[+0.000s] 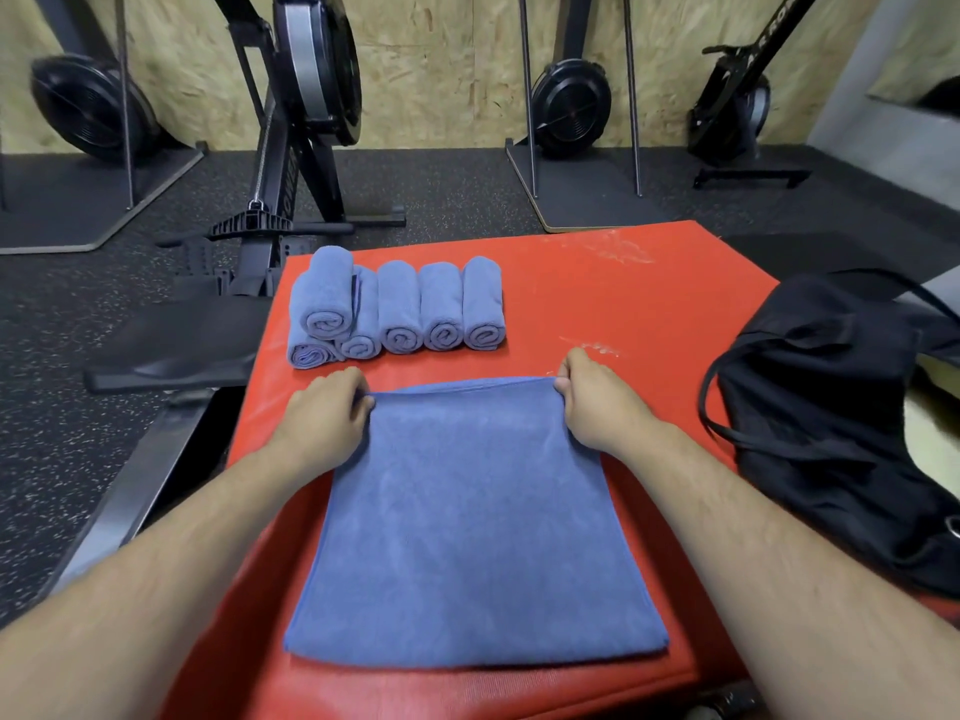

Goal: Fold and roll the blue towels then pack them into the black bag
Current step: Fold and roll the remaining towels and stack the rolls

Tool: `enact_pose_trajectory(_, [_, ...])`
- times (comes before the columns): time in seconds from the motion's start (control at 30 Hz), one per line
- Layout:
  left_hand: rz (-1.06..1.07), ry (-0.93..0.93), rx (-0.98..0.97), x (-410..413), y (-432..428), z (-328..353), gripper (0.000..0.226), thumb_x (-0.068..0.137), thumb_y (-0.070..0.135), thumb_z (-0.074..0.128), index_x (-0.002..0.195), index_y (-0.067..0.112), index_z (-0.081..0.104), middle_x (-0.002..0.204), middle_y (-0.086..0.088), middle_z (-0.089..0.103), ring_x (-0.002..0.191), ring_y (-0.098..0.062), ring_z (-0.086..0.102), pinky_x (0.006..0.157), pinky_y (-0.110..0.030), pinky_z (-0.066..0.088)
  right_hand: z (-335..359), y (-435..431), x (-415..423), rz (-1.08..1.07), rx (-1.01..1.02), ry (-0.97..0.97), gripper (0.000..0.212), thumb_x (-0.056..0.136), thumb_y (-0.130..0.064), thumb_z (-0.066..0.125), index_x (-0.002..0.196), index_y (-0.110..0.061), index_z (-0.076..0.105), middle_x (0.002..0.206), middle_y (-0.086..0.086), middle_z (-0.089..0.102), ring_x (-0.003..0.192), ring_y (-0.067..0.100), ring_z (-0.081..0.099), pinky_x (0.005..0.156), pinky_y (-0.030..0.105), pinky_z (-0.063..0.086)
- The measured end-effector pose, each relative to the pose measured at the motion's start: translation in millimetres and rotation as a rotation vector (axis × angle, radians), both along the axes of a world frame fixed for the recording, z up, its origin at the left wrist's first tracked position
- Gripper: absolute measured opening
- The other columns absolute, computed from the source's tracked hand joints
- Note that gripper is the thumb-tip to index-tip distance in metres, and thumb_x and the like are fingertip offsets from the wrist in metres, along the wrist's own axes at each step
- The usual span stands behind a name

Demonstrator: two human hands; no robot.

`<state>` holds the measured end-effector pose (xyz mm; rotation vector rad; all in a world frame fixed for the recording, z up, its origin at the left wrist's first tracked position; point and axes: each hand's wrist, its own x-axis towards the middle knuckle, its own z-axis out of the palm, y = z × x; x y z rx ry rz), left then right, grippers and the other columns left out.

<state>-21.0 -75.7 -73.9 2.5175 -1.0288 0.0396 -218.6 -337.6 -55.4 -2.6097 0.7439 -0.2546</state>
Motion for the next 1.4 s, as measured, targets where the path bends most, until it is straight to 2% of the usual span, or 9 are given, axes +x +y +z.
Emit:
enact_pose_trajectory(0.13, [0.010, 0.129, -0.241, -2.2, 8.6, 27.2, 0.012, 0.093, 0.012, 0.064, 0.083, 0.013, 0.056, 0.079, -0.002, 0.061, 0.078, -0.026, 0.057, 0.063, -0.030, 0.038, 23.8, 2.5, -13.4, 0.034, -0.014, -0.176, 0.006, 0.096, -0.016, 0.054, 0.092, -0.018, 0.050, 0.090, 0.002, 0.059, 0.084, 0.023, 0.052, 0.072, 0.037, 0.039])
enact_pose_trajectory(0.3, [0.039, 0.154, -0.384, -19.0, 31.5, 67.0, 0.019, 0.083, 0.015, 0.077, 0.075, 0.024, 0.063, 0.082, 0.002, 0.068, 0.079, -0.018, 0.060, 0.066, -0.025, 0.042, 56.2, 7.6, -44.8, 0.106, -0.026, -0.240, 0.011, 0.089, -0.008, 0.063, 0.093, -0.019, 0.064, 0.093, 0.001, 0.065, 0.087, 0.017, 0.054, 0.079, 0.033, 0.042])
enact_pose_trajectory(0.43, [0.023, 0.163, -0.435, -42.5, 53.9, 90.8, 0.018, 0.081, 0.013, 0.080, 0.074, 0.023, 0.066, 0.081, 0.004, 0.070, 0.077, -0.016, 0.062, 0.067, -0.019, 0.043, 81.1, 21.2, -81.9, 0.136, -0.036, -0.318, 0.016, 0.086, -0.006, 0.066, 0.093, -0.021, 0.067, 0.090, -0.005, 0.066, 0.085, 0.013, 0.056, 0.075, 0.025, 0.040])
enact_pose_trajectory(0.57, [-0.008, 0.162, -0.433, -63.3, 74.4, 124.1, 0.017, 0.080, 0.013, 0.079, 0.071, 0.023, 0.069, 0.072, 0.011, 0.070, 0.072, -0.011, 0.064, 0.068, -0.026, 0.047, 111.1, 34.7, -115.1, 0.093, -0.016, -0.390, 0.021, 0.086, -0.010, 0.071, 0.104, -0.021, 0.071, 0.093, -0.005, 0.067, 0.086, 0.011, 0.058, 0.076, 0.013, 0.039])
enact_pose_trajectory(0.67, [-0.052, 0.136, -0.422, -72.0, 79.3, 158.1, 0.013, 0.081, 0.015, 0.079, 0.079, 0.024, 0.070, 0.070, 0.008, 0.068, 0.062, -0.007, 0.057, 0.063, -0.028, 0.044, 144.7, 37.9, -127.2, 0.108, -0.059, -0.362, 0.017, 0.088, -0.010, 0.068, 0.099, -0.021, 0.073, 0.090, -0.007, 0.065, 0.088, 0.012, 0.056, 0.081, 0.025, 0.042])
enact_pose_trajectory(0.77, [-0.074, 0.062, -0.412, -78.6, 78.1, 197.0, 0.015, 0.083, 0.017, 0.078, 0.094, 0.026, 0.072, 0.081, 0.004, 0.069, 0.077, -0.013, 0.063, 0.072, -0.029, 0.047, 182.4, 41.7, -131.6, 0.110, -0.089, -0.345, 0.013, 0.090, -0.011, 0.065, 0.090, -0.023, 0.069, 0.088, -0.010, 0.065, 0.086, 0.010, 0.057, 0.081, 0.028, 0.044])
enact_pose_trajectory(0.97, [-0.031, 0.041, -0.432, -86.9, 79.6, 262.9, 0.008, 0.087, 0.018, 0.075, 0.082, 0.023, 0.072, 0.081, 0.002, 0.070, 0.069, -0.013, 0.060, 0.060, -0.025, 0.043, 244.3, 50.2, -133.1, 0.063, -0.072, -0.380, 0.010, 0.091, -0.021, 0.060, 0.084, -0.027, 0.064, 0.086, -0.011, 0.067, 0.080, 0.009, 0.060, 0.072, 0.026, 0.047])
enact_pose_trajectory(1.13, [-0.022, 0.047, -0.456, -101.0, 98.0, 290.2, 0.009, 0.088, 0.020, 0.074, 0.080, 0.023, 0.071, 0.074, 0.006, 0.067, 0.064, -0.008, 0.054, 0.062, -0.025, 0.041, 269.1, 61.6, -146.8, 0.082, 0.077, -0.463, 0.005, 0.088, -0.023, 0.064, 0.084, -0.023, 0.066, 0.083, -0.006, 0.071, 0.075, 0.009, 0.064, 0.073, 0.032, 0.053])
enact_pose_trajectory(1.4, [-0.108, 0.013, -0.446, -136.8, 133.3, 325.1, 0.013, 0.092, 0.025, 0.071, 0.079, 0.022, 0.072, 0.082, -0.003, 0.071, 0.072, -0.010, 0.054, 0.068, -0.024, 0.041, 302.9, 81.4, -187.7, 0.177, 0.228, -0.546, 0.006, 0.094, -0.014, 0.064, 0.092, -0.012, 0.069, 0.063, -0.009, 0.062, 0.048, 0.004, 0.050, 0.050, 0.014, 0.044])
